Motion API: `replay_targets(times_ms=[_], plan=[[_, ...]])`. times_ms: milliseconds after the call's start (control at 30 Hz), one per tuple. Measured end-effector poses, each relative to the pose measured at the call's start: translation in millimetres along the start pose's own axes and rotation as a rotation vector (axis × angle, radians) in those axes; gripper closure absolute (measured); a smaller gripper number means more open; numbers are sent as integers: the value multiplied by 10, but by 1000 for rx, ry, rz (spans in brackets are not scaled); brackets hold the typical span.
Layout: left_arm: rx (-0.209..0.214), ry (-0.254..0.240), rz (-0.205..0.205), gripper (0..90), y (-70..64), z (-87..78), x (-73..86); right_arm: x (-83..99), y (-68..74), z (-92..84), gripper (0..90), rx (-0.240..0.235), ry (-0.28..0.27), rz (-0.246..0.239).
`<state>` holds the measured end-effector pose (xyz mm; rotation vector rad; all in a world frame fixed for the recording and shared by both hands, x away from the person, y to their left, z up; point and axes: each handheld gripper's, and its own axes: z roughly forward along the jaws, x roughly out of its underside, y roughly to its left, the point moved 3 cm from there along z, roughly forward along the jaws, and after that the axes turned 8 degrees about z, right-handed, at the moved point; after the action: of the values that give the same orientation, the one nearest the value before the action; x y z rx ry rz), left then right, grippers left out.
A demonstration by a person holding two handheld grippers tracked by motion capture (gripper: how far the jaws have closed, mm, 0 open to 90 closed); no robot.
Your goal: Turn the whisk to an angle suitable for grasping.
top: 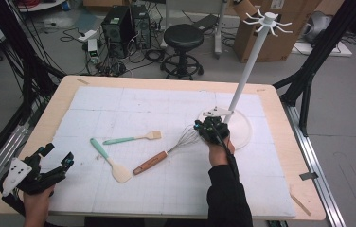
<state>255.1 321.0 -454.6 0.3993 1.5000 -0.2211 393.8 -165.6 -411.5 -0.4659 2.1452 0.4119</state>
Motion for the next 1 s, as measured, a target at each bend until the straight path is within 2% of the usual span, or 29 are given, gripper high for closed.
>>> replay_targets(times_ms=[167, 267, 333, 433, 533, 567, 633, 733, 767, 933, 967, 1000], plan=[[1, 0, 1, 222, 0, -1, 0, -37, -111, 124, 885, 24, 51, 10], [-2, -3, 0, 225, -4, -3, -1, 3, -142, 217, 886, 12, 88, 27], [-18, -7, 3, 228, -4, -8, -1, 29, -167, 253, 890, 9, 106, 40], [-25, -7, 4, 224, -5, -10, -1, 32, -174, 239, 891, -18, 108, 58], [-23, -7, 0, 220, -2, -6, -1, 38, -159, 221, 892, -41, 116, 53], [-23, -7, 0, 220, -1, -8, -1, 43, -126, 200, 892, -67, 130, 44], [-24, -7, 2, 221, -2, -9, -1, 46, -90, 178, 892, -83, 141, 22], [-23, -7, 3, 220, -4, -8, -1, 53, -42, 156, 892, -89, 153, -5], [-23, -5, 3, 220, -4, -8, -1, 68, 1, 137, 892, -94, 171, -43], [-23, -5, 3, 221, -4, -8, -1, 109, 90, 71, 892, -114, 193, -88], [-22, -5, 2, 221, -4, -6, -1, 124, 110, 57, 892, -122, 201, -96], [-22, -5, 1, 221, -4, -6, -1, 176, 179, 22, 892, -153, 215, -111]])
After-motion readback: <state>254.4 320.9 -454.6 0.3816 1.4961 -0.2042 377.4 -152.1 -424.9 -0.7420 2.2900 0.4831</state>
